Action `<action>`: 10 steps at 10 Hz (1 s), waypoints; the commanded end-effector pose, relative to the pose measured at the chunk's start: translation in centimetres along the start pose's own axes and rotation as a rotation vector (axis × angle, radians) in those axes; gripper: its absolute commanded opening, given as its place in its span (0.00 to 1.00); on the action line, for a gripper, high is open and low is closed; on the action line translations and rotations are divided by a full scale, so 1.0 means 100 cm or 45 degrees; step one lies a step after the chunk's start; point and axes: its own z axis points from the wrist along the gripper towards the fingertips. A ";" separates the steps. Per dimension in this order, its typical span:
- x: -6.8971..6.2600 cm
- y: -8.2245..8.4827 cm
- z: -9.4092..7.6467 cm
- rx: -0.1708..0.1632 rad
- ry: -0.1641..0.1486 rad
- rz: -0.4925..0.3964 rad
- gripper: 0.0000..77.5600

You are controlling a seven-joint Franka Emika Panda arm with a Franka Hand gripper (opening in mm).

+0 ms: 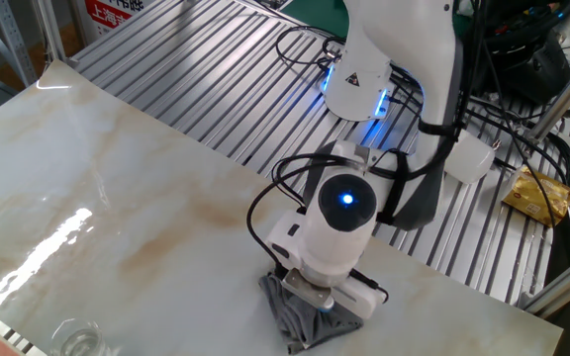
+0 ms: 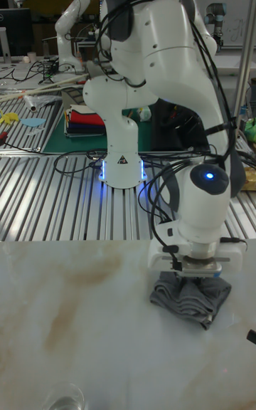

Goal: Clean the tabletop with a sponge

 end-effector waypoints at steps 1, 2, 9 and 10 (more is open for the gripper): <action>0.007 -0.028 0.024 -0.006 -0.003 -0.025 0.02; 0.006 -0.028 0.023 -0.011 -0.003 -0.024 0.02; -0.014 -0.011 0.011 -0.037 -0.002 0.002 0.02; -0.019 -0.005 0.009 -0.054 -0.004 0.009 0.02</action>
